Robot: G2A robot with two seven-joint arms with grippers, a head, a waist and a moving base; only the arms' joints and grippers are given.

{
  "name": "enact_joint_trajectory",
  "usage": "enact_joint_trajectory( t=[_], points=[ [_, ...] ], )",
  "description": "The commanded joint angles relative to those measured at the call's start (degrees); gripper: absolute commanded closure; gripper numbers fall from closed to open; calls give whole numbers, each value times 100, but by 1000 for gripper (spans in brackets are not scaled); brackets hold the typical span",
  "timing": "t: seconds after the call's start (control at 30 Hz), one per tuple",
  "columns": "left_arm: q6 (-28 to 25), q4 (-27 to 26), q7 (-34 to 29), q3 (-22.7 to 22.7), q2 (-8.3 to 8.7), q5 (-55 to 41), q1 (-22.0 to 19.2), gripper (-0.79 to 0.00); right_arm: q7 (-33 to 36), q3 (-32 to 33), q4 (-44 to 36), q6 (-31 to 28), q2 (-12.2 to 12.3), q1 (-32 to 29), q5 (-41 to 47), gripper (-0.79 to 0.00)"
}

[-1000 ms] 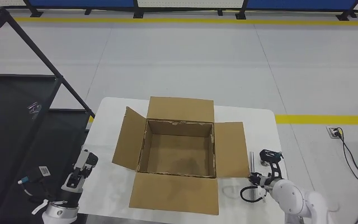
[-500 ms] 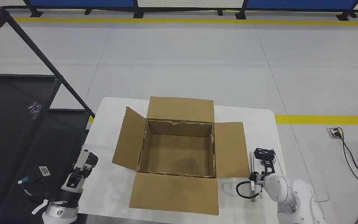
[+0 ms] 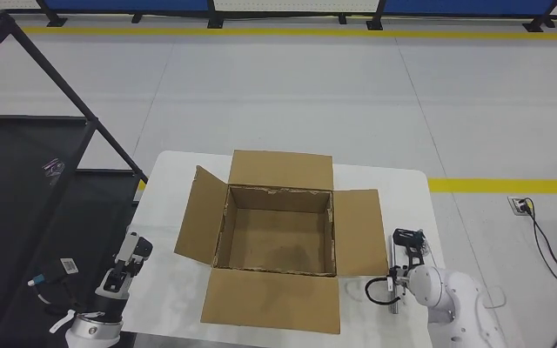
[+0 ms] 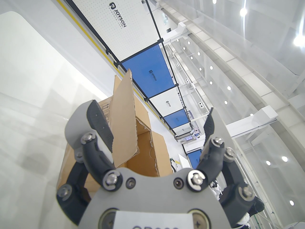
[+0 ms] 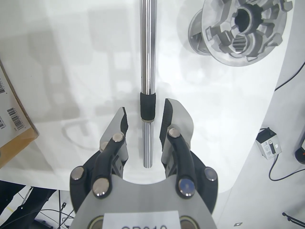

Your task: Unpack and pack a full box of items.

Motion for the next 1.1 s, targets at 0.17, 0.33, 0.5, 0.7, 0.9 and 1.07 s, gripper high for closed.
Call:
enact_joint_trajectory(
  t=[0.17,0.33,0.5,0.7,0.9,1.07],
  points=[
    [0,0,0,0,0,0,0,-785,23,-30,306,-42,15,191,52,-249],
    [0,0,0,0,0,0,0,-785,29,-46,450,-90,30,265,91,-268],
    [0,0,0,0,0,0,0,-785,30,-68,490,-92,43,271,105,-292],
    [0,0,0,0,0,0,0,-785,36,-87,593,-100,57,299,122,-292],
    [0,0,0,0,0,0,0,-785,40,-110,665,-108,71,347,146,-163],
    [0,0,0,0,0,0,0,-785,19,-129,675,-72,81,377,152,0]
  ],
)
